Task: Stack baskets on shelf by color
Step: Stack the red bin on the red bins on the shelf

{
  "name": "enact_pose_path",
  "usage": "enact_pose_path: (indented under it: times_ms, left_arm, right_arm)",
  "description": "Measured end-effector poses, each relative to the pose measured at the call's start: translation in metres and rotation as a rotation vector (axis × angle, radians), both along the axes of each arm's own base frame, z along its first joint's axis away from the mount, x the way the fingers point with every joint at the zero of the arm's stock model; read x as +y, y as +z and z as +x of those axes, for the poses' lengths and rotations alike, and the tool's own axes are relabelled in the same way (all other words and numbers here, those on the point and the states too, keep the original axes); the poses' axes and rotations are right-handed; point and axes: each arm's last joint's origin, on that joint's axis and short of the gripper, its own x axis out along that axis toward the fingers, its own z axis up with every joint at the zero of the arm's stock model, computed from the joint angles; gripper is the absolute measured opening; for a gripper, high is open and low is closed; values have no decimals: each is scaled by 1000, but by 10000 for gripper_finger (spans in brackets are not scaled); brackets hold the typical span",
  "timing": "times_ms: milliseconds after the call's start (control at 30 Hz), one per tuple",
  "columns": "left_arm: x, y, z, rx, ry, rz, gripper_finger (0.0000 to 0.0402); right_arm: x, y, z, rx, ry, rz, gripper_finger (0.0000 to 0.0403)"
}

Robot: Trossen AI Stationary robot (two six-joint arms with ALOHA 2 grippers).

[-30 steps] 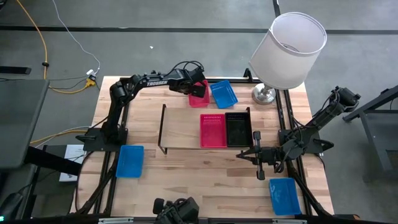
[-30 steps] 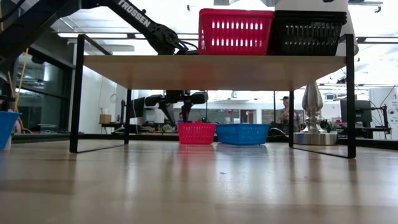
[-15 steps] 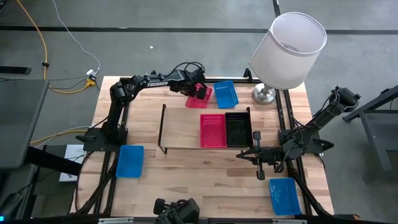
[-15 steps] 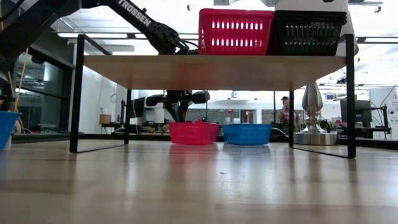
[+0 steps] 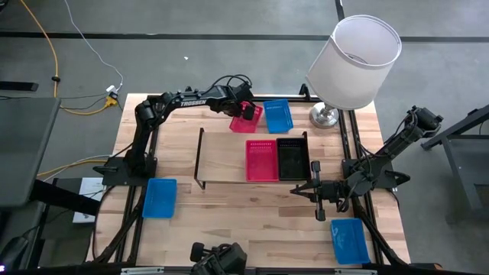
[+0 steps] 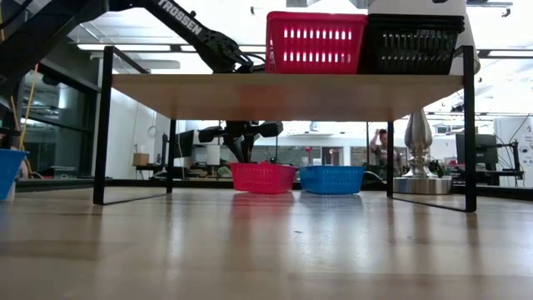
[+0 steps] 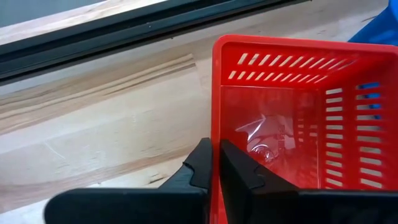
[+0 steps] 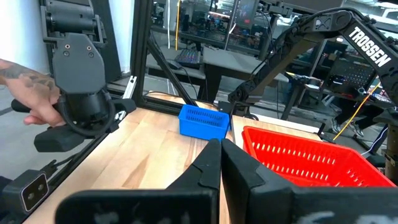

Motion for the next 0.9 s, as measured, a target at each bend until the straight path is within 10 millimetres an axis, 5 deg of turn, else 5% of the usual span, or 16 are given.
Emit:
enact_pose_path:
  times_ms: [900]
  left_arm:
    - [-3,8,2,-18,-53,20,5]
  right_arm:
    - [0,0,0,0,-1,-1,0]
